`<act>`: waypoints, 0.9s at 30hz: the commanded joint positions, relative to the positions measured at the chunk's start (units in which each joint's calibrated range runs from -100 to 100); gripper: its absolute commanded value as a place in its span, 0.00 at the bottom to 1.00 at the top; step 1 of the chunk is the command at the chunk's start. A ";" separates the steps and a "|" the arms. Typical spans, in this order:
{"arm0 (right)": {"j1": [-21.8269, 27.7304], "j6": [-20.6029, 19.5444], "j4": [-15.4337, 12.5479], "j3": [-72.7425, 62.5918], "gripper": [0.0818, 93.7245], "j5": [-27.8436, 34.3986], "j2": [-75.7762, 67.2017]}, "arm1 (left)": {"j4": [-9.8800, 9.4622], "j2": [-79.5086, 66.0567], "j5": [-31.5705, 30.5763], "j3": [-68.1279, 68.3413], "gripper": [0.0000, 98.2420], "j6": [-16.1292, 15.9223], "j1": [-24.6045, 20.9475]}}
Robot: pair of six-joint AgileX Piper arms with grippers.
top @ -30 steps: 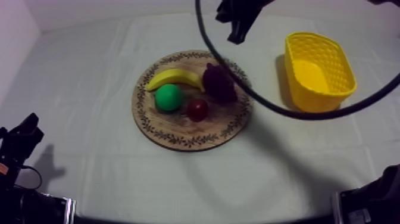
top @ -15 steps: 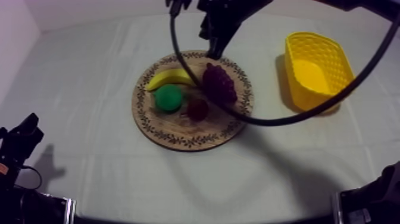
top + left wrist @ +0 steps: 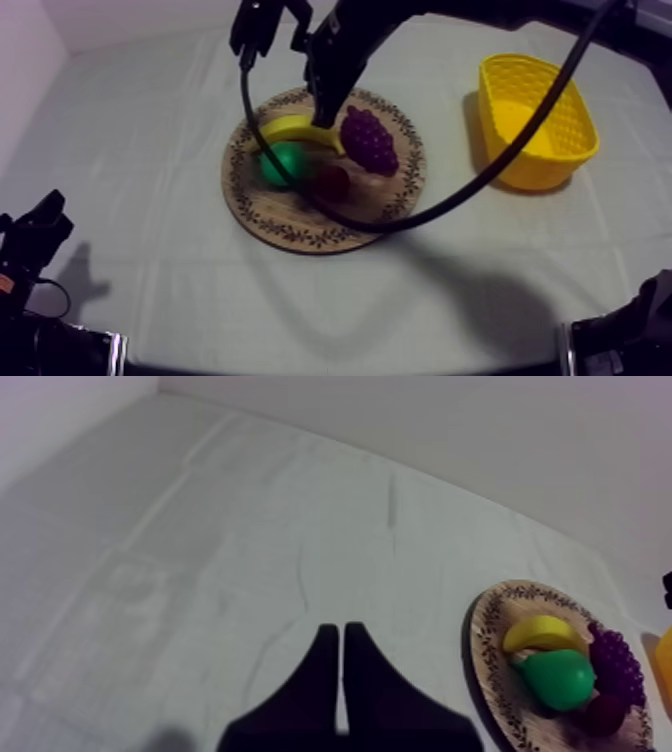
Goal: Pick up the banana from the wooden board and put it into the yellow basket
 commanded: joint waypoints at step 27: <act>3.08 0.50 -3.50 -3.27 0.97 -3.61 1.36 | -0.02 -0.01 -0.01 0.03 0.00 0.00 0.00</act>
